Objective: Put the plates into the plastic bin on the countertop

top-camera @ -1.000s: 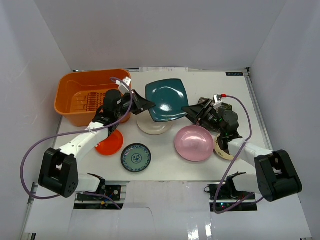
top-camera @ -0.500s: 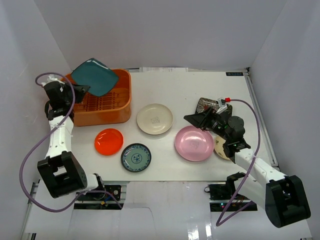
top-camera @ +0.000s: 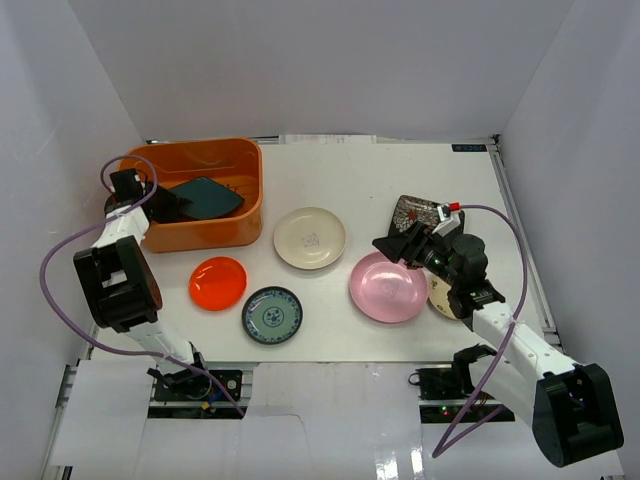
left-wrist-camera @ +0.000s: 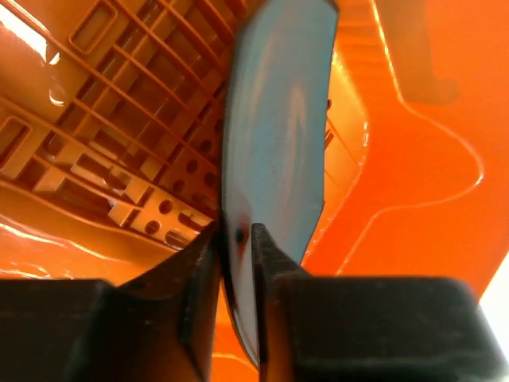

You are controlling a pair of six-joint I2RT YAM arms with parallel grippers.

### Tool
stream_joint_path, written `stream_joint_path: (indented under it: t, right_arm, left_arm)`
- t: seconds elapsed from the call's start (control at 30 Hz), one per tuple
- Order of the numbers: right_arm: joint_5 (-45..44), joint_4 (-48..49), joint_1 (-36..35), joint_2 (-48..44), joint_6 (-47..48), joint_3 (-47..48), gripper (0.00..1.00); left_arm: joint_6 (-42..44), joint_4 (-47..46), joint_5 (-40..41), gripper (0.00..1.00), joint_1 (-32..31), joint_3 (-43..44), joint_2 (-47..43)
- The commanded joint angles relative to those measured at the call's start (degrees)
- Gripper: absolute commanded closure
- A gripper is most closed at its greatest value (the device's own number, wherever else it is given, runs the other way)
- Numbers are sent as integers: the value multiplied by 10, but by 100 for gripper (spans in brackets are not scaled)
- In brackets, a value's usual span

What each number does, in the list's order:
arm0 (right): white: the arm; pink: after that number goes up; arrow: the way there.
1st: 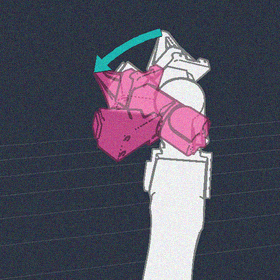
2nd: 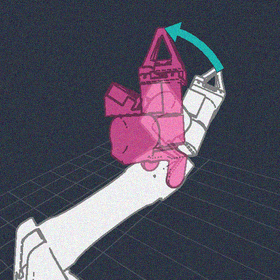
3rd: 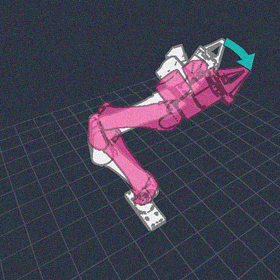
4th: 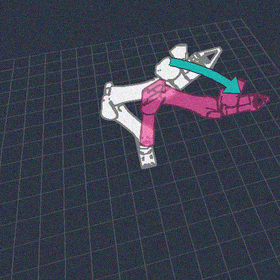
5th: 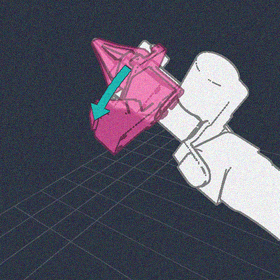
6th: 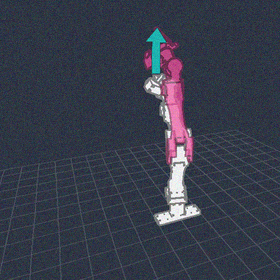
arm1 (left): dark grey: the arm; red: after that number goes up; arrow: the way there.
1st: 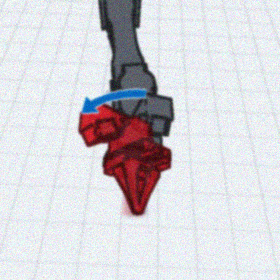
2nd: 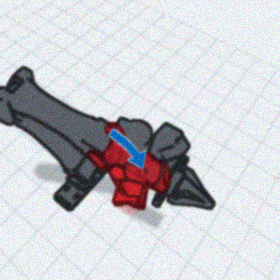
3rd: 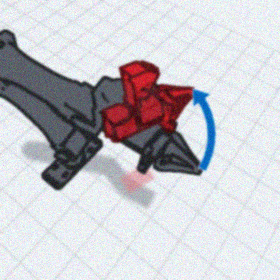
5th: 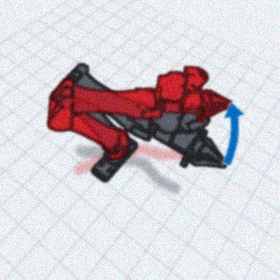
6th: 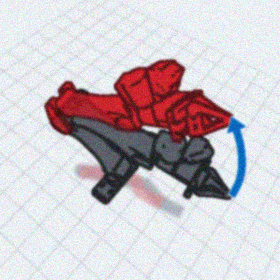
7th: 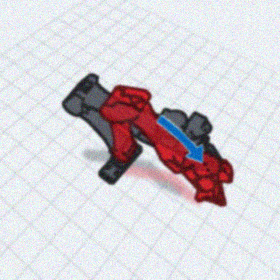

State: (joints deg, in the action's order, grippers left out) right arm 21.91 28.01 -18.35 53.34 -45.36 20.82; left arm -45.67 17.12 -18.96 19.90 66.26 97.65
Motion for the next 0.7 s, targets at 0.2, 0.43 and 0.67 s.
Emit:
stream_joint_path:
  t: [0.2,0.43,0.67]
  right_arm:
    - [-209,-83,14,4,87,51,14]
    - [-373,-113,87,90,127,93,7]
    - [-308,-108,210,176,114,106,16]
  left_arm:
    - [11,-35,-20,2,-2,47,-52]
    - [-16,-75,141,2,-34,-21,-149]
    - [-44,-62,134,2,-38,-54,-142]
